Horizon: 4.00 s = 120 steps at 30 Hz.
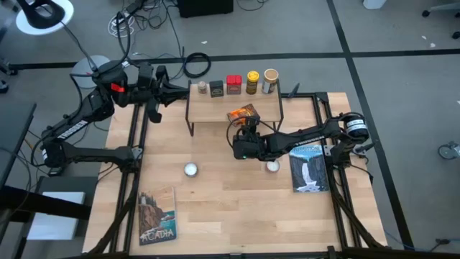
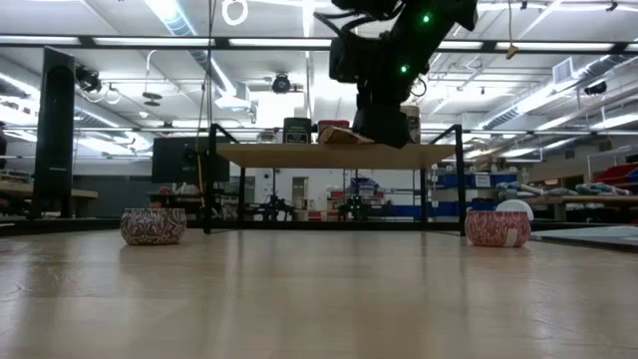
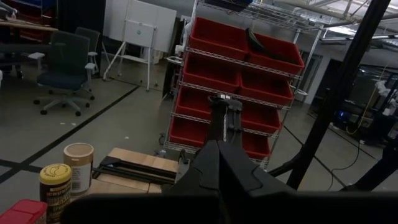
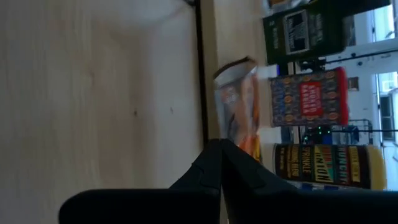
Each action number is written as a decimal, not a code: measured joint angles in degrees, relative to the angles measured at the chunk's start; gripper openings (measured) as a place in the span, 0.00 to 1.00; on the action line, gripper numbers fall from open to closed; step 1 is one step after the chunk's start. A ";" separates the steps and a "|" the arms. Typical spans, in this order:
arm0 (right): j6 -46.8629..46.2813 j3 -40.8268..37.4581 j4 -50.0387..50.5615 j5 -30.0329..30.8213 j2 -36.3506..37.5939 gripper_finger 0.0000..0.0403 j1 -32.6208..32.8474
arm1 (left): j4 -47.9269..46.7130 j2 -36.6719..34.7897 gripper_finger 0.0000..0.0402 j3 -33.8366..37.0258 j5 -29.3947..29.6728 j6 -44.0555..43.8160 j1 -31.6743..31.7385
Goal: Shelf spices
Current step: Put the orange seasoning pack on the shelf
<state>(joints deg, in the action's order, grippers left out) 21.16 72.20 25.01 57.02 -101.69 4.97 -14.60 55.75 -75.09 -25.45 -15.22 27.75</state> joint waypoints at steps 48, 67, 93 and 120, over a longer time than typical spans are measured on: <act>-6.32 -0.01 1.66 -9.43 2.17 0.37 -5.03 | 0.94 -1.92 0.01 0.02 0.29 0.13 -0.02; -0.50 0.00 -6.91 -6.51 -1.33 0.10 -4.69 | 0.55 -1.92 0.01 0.02 0.34 0.50 -0.02; 3.02 0.00 -10.27 -5.82 -1.33 0.13 -1.15 | -0.12 -1.92 0.01 0.02 0.37 1.48 -0.01; 2.90 0.00 -11.25 -5.38 -1.29 0.30 -7.89 | -0.14 -1.92 0.01 0.02 0.37 1.49 -0.02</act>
<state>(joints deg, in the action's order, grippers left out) 24.05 72.20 13.76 51.64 -102.98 -2.92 -14.74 53.82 -75.07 -25.08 -13.74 27.73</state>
